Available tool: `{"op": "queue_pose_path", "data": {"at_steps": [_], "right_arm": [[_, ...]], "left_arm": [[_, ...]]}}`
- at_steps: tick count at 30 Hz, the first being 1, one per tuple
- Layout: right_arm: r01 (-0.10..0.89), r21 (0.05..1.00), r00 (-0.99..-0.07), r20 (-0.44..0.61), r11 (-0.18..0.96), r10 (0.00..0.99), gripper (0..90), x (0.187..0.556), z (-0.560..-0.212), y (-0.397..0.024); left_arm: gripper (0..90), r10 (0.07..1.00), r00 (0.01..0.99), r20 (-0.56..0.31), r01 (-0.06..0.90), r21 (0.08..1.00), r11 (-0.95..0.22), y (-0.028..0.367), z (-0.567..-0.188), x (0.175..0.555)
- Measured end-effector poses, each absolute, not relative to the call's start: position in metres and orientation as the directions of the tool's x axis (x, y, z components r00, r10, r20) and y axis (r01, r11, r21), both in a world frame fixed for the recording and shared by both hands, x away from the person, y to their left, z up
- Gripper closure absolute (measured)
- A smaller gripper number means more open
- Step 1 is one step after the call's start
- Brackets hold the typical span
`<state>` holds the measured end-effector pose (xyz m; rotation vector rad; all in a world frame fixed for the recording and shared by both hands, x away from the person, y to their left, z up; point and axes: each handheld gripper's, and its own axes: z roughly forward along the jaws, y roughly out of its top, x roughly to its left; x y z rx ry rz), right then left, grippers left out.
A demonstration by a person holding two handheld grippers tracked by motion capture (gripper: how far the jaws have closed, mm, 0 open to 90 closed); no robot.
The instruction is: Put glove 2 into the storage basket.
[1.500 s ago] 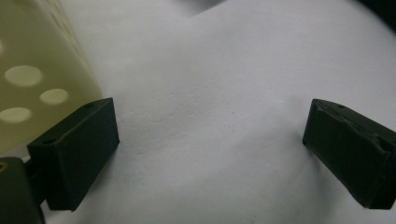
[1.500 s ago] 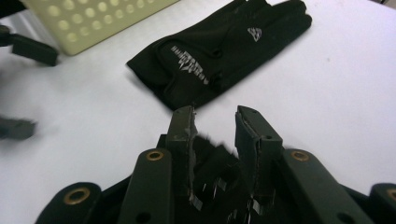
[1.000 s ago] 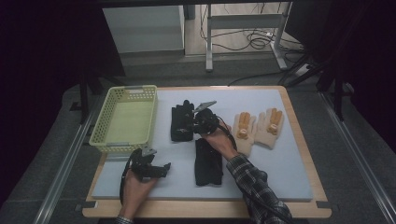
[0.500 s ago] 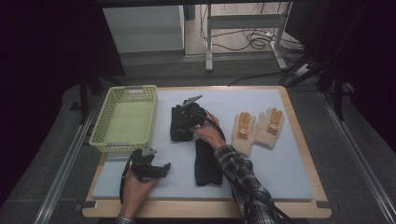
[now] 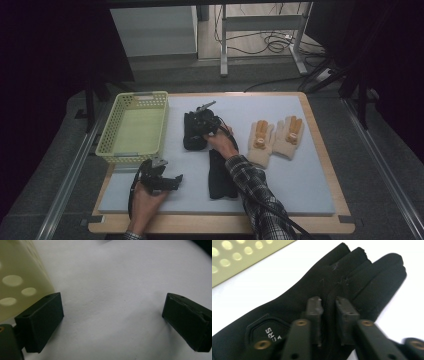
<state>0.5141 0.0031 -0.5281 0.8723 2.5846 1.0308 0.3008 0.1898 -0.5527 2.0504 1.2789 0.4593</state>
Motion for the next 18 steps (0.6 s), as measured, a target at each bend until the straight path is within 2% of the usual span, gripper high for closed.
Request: {"op": "queue_pose_path", "data": {"at_steps": [8, 18], "right_arm": [[0.452, 0.682, -0.792, 0.009, 0.575, 0.611, 85.0, 0.506, -0.519, 0.002], [0.448, 0.721, -0.796, 0.052, 0.529, 0.603, 85.9, 0.489, -0.492, -0.010]], "left_arm": [[3.5, 0.888, 0.458, -0.052, 0.653, 0.697, -0.296, 0.190, -0.553, 0.301], [3.5, 0.887, 0.458, -0.051, 0.653, 0.696, -0.297, 0.190, -0.553, 0.301]]}}
